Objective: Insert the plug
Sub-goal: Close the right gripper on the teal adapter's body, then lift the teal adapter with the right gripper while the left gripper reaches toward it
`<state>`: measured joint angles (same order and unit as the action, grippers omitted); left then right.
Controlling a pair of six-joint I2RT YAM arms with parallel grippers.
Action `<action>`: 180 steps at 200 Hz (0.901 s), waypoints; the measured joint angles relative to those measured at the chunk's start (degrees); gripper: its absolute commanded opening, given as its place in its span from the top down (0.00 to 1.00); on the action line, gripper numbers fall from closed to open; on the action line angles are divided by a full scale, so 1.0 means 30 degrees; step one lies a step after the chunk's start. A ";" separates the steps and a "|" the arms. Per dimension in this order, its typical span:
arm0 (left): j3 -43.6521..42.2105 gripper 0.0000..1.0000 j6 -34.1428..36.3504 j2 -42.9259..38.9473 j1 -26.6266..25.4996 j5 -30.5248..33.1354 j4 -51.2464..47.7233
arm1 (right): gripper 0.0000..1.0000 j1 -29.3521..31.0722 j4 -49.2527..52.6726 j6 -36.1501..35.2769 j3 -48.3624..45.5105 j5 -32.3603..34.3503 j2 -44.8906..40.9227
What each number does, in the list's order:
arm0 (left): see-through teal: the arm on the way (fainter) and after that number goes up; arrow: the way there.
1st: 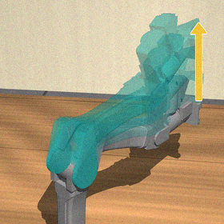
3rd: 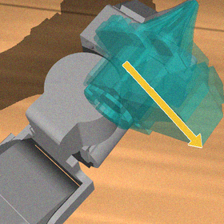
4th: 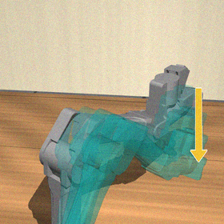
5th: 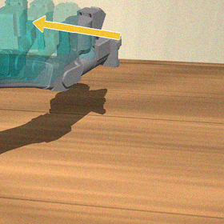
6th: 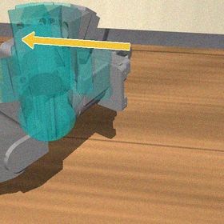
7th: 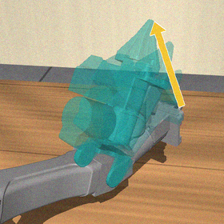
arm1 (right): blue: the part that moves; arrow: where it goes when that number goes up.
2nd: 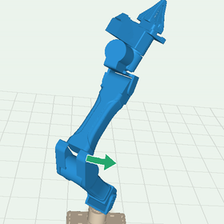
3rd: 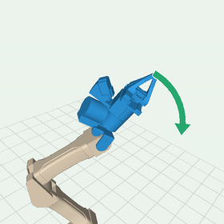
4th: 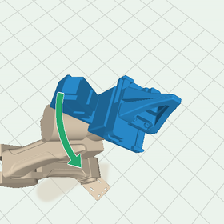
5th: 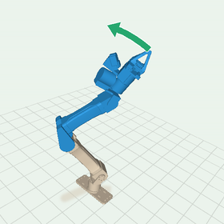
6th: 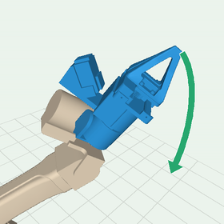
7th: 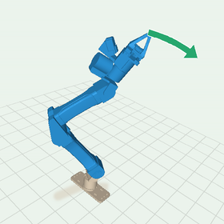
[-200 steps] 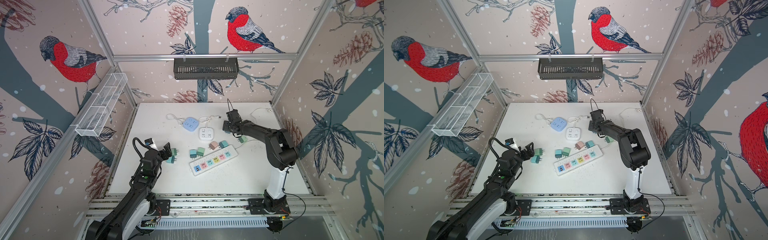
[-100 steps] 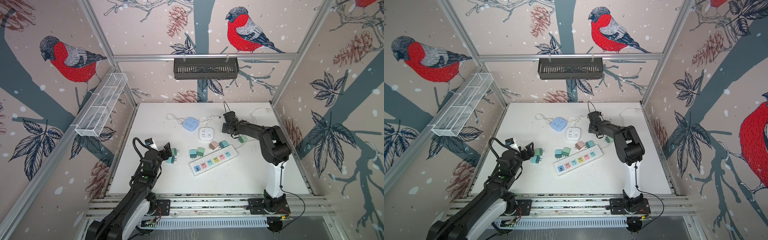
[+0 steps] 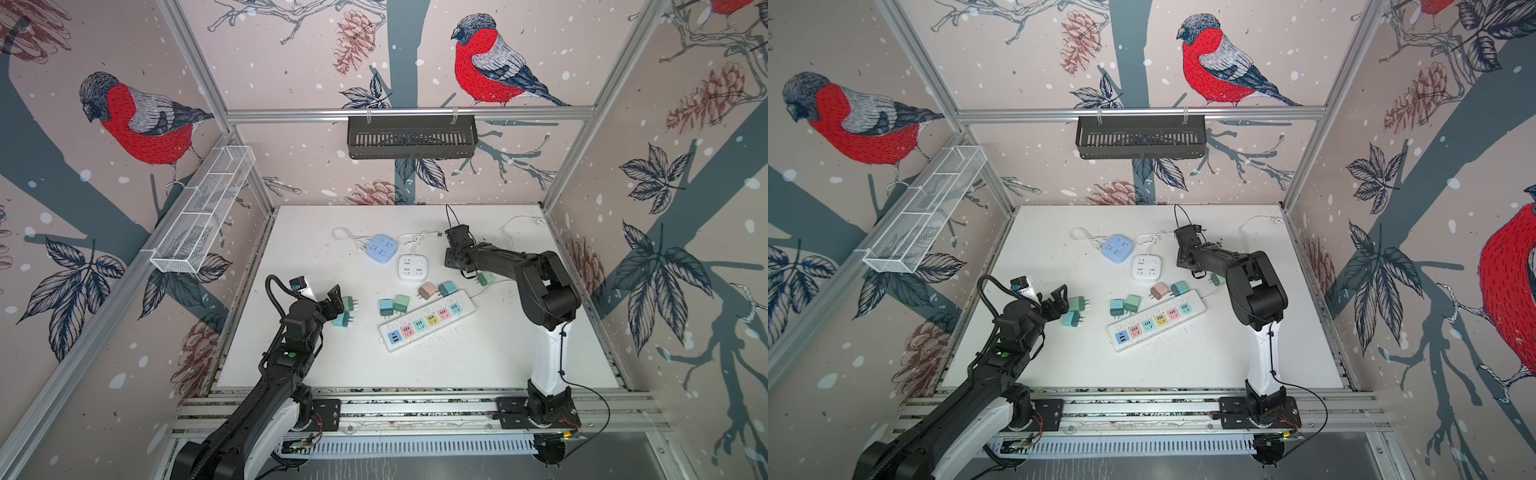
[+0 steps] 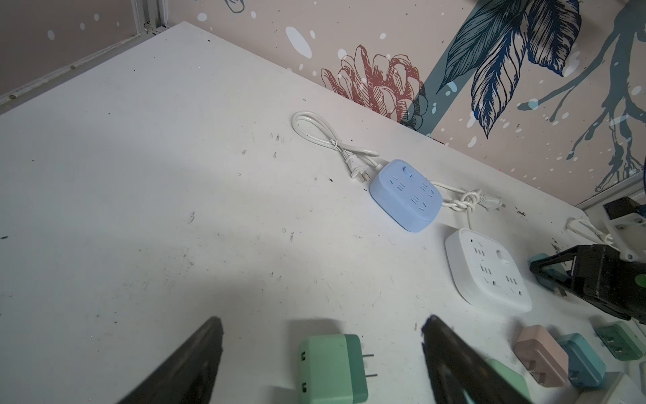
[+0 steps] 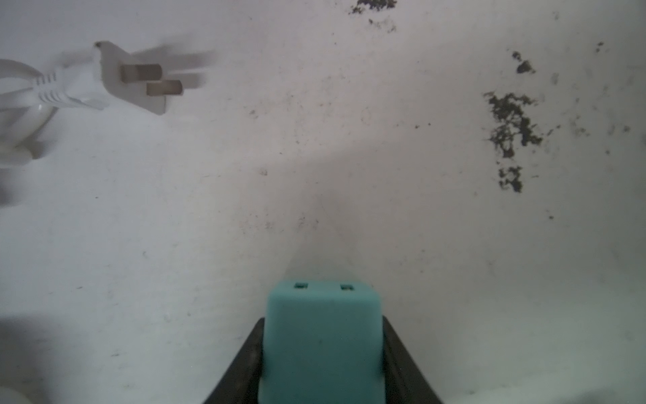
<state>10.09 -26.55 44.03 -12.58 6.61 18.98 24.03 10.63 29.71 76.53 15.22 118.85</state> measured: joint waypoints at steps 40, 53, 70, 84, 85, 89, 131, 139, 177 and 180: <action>0.0000 0.11 0.0000 -0.0007 0.0000 0.0000 0.0000 | 0.71 0.0015 -0.0401 -0.0401 -0.0612 -0.0248 -0.0415; 0.0000 0.11 0.0000 -0.0007 0.0000 0.0000 0.0000 | 0.71 0.0036 -0.0109 -0.0401 -0.1129 -0.0663 -0.1020; 0.0000 0.11 0.0000 -0.0007 0.0000 0.0000 0.0000 | 0.72 0.0138 -0.0117 -0.0495 -0.2040 -0.0984 -0.2477; 0.0000 0.11 0.0000 -0.0007 0.0000 0.0000 0.0000 | 0.74 0.0248 -0.0328 -0.0648 -0.2878 -0.1078 -0.4102; 0.0000 0.11 0.0000 -0.0007 0.0000 0.0000 0.0000 | 0.74 0.0255 -0.0379 -0.0656 -0.2943 -0.1086 -0.4197; 0.0000 0.11 0.0000 -0.0007 0.0000 0.0000 0.0000 | 0.74 0.0306 -0.0561 -0.0787 -0.3242 -0.1078 -0.4750; -0.0036 0.09 0.0000 -0.0146 0.0000 -0.0073 0.0007 | 0.77 0.1260 -0.2521 -0.1486 -0.6958 -0.1129 -1.0542; -0.0087 0.08 0.0000 -0.0240 0.0000 -0.0117 0.0007 | 0.77 0.1545 -0.3096 -0.1617 -0.7825 -0.1129 -1.1795; -0.0350 0.07 0.0000 -0.0816 0.0000 -0.0109 0.0015 | 0.79 0.2761 -0.6295 -0.2514 -1.2174 -0.1137 -1.7799; -0.0357 0.07 0.0000 -0.0838 0.0000 -0.0102 0.0022 | 0.80 0.2841 -0.6674 -0.2594 -1.2539 -0.1137 -1.8265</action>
<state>9.02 -26.55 41.52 -12.58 6.31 19.05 32.56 -9.39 21.93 38.92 11.81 64.05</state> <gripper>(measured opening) 0.929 0.438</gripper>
